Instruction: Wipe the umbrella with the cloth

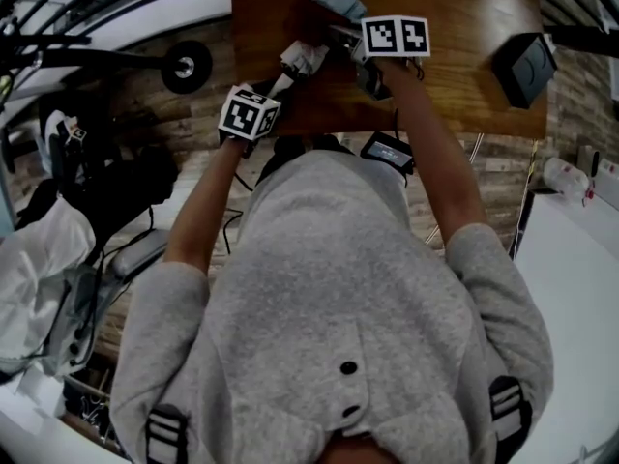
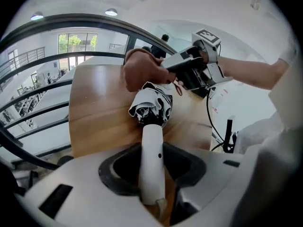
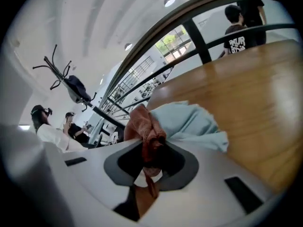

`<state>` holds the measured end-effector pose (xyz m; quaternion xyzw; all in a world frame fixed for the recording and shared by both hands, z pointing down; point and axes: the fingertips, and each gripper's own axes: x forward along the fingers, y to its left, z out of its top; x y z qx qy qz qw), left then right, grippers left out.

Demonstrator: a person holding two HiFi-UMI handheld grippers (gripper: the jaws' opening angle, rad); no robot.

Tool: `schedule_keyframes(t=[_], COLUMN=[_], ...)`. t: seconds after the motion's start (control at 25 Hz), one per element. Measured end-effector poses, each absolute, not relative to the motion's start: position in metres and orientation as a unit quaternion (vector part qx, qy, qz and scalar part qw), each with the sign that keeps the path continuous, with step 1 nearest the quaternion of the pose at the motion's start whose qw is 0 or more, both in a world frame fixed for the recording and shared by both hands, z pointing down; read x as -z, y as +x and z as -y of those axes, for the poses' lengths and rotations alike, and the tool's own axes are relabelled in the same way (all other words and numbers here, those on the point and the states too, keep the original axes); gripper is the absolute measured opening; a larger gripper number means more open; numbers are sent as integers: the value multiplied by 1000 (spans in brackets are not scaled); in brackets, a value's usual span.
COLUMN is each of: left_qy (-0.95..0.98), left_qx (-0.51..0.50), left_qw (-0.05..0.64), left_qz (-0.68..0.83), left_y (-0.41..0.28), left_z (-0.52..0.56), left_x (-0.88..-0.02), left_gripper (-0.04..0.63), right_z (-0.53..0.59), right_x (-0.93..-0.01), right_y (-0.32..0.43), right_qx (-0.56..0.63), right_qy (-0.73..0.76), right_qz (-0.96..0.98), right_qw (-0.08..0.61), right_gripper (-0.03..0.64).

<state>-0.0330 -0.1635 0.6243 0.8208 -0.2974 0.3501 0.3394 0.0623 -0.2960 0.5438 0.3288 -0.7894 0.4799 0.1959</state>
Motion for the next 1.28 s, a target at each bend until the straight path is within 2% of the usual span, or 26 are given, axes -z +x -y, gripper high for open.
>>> schedule_keyframes(t=[0.12,0.36,0.56,0.76,0.92,1.2,1.24,1.28], left_qy=[820,819,821,835,845,869,871,872], left_qx=[-351,-348,-330,-248,-174,-64,-48,-34], left_qw=[339,350,344,332,283,154,141,133], left_qz=[299,293,313,361,419,465,468,470], left_y=[-34,-33,-39,-55,-73,-58,-53,-49], left_z=[163,167,171,189,211,222,221,222], left_x=[-624,-625,-616,-570,-502,-338,-321,-307], left_gripper=[156,158,169,176,176,171,118,15], right_z=[312,321,306,275,253,227,225,224], right_x=[-540,-533,-493,-431,-371,-271,-262,-254], right_y=[101,193,215,201,192,193,193,192], right_qx=[-455,-345,-337,-232,-156,-92,-87,-81], right_qy=[389,522,550,550,550,567,571,573], right_qz=[776,732,737,778,801,813,813,813], right_qw=[200,269,202,195,179,92,78,66], right_gripper=[71,71,70,71,71,71,71,71])
